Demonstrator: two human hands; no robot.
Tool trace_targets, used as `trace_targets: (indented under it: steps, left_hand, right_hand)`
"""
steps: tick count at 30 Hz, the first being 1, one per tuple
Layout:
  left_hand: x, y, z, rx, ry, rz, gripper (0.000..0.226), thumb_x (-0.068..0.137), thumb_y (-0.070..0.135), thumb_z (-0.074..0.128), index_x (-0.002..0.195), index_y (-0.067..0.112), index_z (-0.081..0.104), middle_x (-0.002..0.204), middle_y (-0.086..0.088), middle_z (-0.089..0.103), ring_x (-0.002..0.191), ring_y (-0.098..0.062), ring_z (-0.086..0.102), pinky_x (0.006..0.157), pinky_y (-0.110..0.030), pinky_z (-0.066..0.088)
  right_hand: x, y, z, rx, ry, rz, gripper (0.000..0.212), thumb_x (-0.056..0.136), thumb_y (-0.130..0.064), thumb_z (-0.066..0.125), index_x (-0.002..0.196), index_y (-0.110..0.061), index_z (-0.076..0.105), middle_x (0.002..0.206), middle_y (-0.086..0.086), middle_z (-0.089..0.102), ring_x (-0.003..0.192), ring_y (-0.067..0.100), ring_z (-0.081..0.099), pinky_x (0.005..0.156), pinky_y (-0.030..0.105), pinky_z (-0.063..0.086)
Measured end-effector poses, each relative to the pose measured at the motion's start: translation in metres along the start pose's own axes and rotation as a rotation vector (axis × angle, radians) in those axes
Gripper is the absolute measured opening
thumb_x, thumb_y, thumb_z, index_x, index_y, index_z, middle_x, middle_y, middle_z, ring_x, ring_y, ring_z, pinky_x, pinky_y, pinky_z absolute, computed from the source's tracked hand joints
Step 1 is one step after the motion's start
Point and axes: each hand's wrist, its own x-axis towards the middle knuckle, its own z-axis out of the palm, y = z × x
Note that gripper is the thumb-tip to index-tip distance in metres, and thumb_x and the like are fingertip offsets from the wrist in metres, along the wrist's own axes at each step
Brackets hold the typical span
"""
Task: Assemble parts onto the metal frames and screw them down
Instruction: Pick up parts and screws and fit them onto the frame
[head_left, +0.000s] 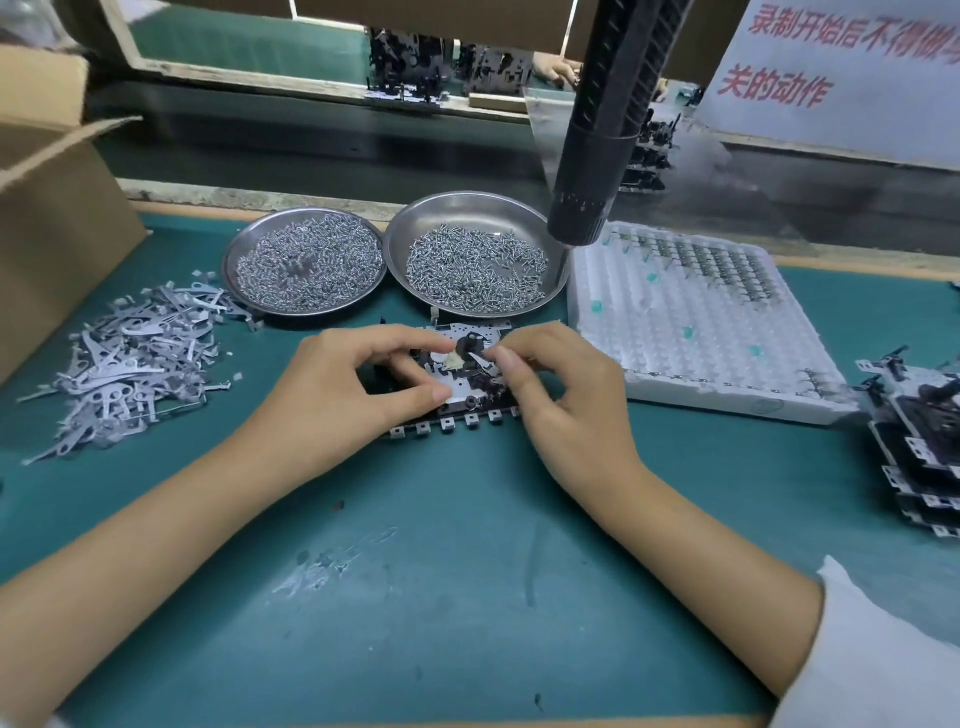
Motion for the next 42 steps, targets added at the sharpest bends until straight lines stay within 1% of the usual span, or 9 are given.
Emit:
trace_targets:
  steps: [2, 6, 10, 12, 16, 24, 28, 33, 42]
  left_hand:
    - [-0.001, 0.001, -0.001, 0.006, -0.005, 0.016, 0.031, 0.073, 0.03, 0.077, 0.103, 0.035, 0.069, 0.079, 0.015, 0.073, 0.093, 0.001, 0.064, 0.098, -0.031, 0.045]
    - [-0.001, 0.003, -0.004, 0.094, 0.029, 0.113, 0.037, 0.066, 0.041, 0.075, 0.102, 0.038, 0.069, 0.088, 0.013, 0.069, 0.084, -0.003, 0.062, 0.088, -0.018, 0.046]
    - [0.016, -0.002, -0.023, 0.203, 0.225, 0.172, 0.023, 0.085, 0.037, 0.063, 0.104, 0.025, 0.071, 0.092, 0.008, 0.063, 0.079, -0.002, 0.054, 0.074, -0.006, 0.036]
    - [0.036, -0.012, -0.038, 0.411, 0.323, 0.108, 0.024, 0.092, 0.025, 0.06, 0.113, 0.017, 0.068, 0.098, -0.003, 0.062, 0.085, -0.008, 0.054, 0.078, -0.016, 0.037]
    - [0.066, -0.03, -0.053, 0.794, 0.158, -0.156, 0.036, 0.092, 0.026, 0.06, 0.126, 0.015, 0.06, 0.12, -0.02, 0.06, 0.115, -0.038, 0.051, 0.097, -0.041, 0.041]
    - [0.064, -0.03, -0.05, 0.72, 0.365, -0.133, 0.009, 0.085, 0.018, 0.069, 0.091, 0.017, 0.075, 0.089, -0.011, 0.071, 0.091, -0.034, 0.061, 0.077, -0.038, 0.047]
    - [0.06, -0.036, -0.05, 0.683, 0.416, -0.08, 0.01, 0.086, 0.017, 0.068, 0.094, 0.015, 0.074, 0.092, -0.009, 0.072, 0.093, -0.034, 0.061, 0.082, -0.036, 0.046]
    - [0.052, -0.033, -0.051, 0.442, 0.526, 0.019, 0.014, 0.083, -0.001, 0.066, 0.094, 0.005, 0.073, 0.088, -0.007, 0.071, 0.078, -0.015, 0.058, 0.068, 0.004, 0.032]
    - [0.048, -0.033, -0.052, 0.314, 0.502, -0.045, 0.023, 0.08, -0.003, 0.069, 0.101, 0.005, 0.072, 0.087, -0.001, 0.067, 0.083, -0.013, 0.061, 0.073, 0.008, 0.031]
  right_hand:
    - [0.001, 0.001, -0.001, 0.052, 0.033, 0.089, 0.012, 0.09, -0.009, 0.061, 0.084, -0.006, 0.071, 0.083, 0.0, 0.064, 0.081, 0.01, 0.058, 0.075, 0.026, 0.047]
    - [0.0, 0.0, -0.001, 0.076, 0.041, 0.094, 0.011, 0.09, -0.009, 0.061, 0.084, -0.008, 0.07, 0.082, -0.001, 0.064, 0.08, 0.01, 0.059, 0.074, 0.026, 0.047]
    - [-0.002, 0.0, -0.001, 0.078, 0.053, 0.033, 0.011, 0.09, -0.009, 0.06, 0.083, -0.007, 0.069, 0.082, 0.002, 0.064, 0.079, 0.01, 0.058, 0.072, 0.019, 0.046]
    - [-0.001, 0.0, -0.001, 0.084, 0.053, 0.038, 0.011, 0.09, -0.007, 0.061, 0.083, -0.007, 0.069, 0.082, 0.002, 0.064, 0.079, 0.01, 0.058, 0.071, 0.019, 0.046]
    - [-0.001, 0.002, -0.001, 0.093, 0.043, 0.057, 0.012, 0.091, -0.009, 0.06, 0.082, -0.006, 0.068, 0.082, 0.0, 0.063, 0.079, 0.008, 0.057, 0.071, 0.018, 0.045]
    - [-0.001, 0.001, -0.002, 0.099, 0.03, 0.052, 0.015, 0.09, -0.014, 0.059, 0.081, -0.006, 0.068, 0.081, -0.001, 0.063, 0.078, 0.007, 0.056, 0.069, 0.019, 0.045]
    - [-0.001, 0.001, -0.002, 0.095, 0.028, 0.053, 0.017, 0.089, -0.016, 0.058, 0.081, -0.005, 0.068, 0.081, -0.001, 0.063, 0.078, 0.008, 0.057, 0.068, 0.02, 0.045]
    - [0.0, 0.001, -0.002, 0.102, 0.03, 0.053, 0.013, 0.09, -0.014, 0.06, 0.082, -0.008, 0.069, 0.082, -0.004, 0.063, 0.079, 0.006, 0.057, 0.068, 0.02, 0.045]
    - [0.001, 0.0, -0.001, 0.092, 0.017, 0.023, 0.012, 0.09, -0.013, 0.061, 0.08, -0.01, 0.067, 0.079, -0.006, 0.062, 0.077, 0.008, 0.057, 0.068, 0.022, 0.045]
